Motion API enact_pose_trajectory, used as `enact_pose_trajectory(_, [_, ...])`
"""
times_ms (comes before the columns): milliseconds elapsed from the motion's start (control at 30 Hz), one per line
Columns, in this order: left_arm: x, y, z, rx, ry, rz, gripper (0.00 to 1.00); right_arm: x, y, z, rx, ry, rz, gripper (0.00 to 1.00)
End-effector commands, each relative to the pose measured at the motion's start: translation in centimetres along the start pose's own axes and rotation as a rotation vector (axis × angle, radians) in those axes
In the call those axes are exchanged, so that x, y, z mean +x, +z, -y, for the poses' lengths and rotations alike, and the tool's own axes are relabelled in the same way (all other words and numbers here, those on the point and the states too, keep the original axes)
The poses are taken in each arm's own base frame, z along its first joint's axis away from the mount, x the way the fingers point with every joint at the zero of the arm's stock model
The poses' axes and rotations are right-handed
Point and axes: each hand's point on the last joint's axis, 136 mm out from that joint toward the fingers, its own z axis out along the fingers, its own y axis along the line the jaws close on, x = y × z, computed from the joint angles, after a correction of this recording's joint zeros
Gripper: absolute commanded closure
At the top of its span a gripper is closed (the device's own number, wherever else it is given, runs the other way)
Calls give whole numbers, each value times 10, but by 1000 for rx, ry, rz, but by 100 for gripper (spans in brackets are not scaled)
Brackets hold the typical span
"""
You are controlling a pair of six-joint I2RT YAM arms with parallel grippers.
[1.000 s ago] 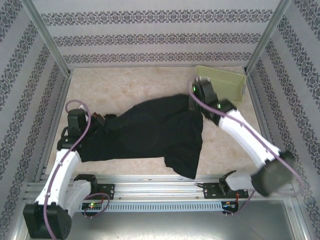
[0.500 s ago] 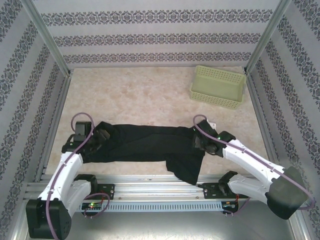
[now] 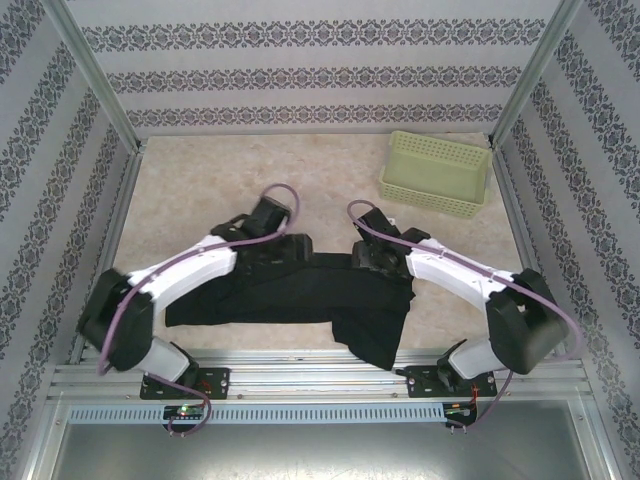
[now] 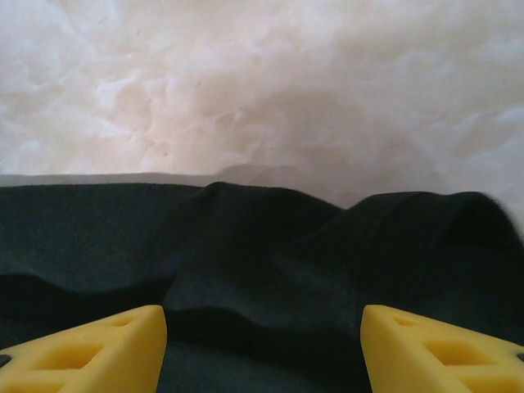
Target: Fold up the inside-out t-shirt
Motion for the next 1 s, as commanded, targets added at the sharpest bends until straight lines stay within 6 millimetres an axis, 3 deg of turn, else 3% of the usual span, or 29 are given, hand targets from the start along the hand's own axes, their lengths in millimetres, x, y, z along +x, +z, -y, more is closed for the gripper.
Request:
enact_pose_trajectory(0, [9, 16, 22, 81, 54, -55, 27, 20, 18, -19, -90, 3, -74, 36])
enact_pose_trajectory(133, [28, 36, 18, 101, 29, -124, 33, 39, 30, -25, -108, -3, -135, 40])
enact_pose_trajectory(200, [33, 42, 20, 129, 19, -140, 39, 45, 32, -26, -113, -5, -148, 46])
enact_pose_trajectory(300, [38, 50, 19, 140, 5, -161, 56, 52, 35, -29, -122, -7, -171, 68])
enact_pose_trajectory(400, [34, 57, 18, 128, 2, -168, 80, 44, 33, -26, -94, -16, -141, 93])
enact_pose_trajectory(467, [20, 56, 18, 121, 4, -155, 97, 26, 25, -27, -78, -37, -92, 100])
enact_pose_trajectory(500, [11, 54, 17, 114, 4, -142, 100, 16, 20, -29, -74, -47, -65, 100])
enact_pose_trajectory(633, [-61, 20, 11, 80, -2, 14, 100, -45, -13, -43, -84, -71, 85, 100])
enact_pose_trajectory(700, [-103, -15, 9, 50, 10, 141, 100, -81, -39, -50, -88, -87, 185, 100])
enact_pose_trajectory(767, [-127, -49, 12, 35, 39, 248, 100, -104, -63, -53, -89, -99, 265, 100])
enact_pose_trajectory(867, [-128, -87, 24, 82, 90, 354, 100, -115, -94, -54, -100, -122, 366, 100])
enact_pose_trajectory(967, [-88, -90, 27, 124, 143, 353, 100, -89, -95, -52, -122, -147, 382, 100])
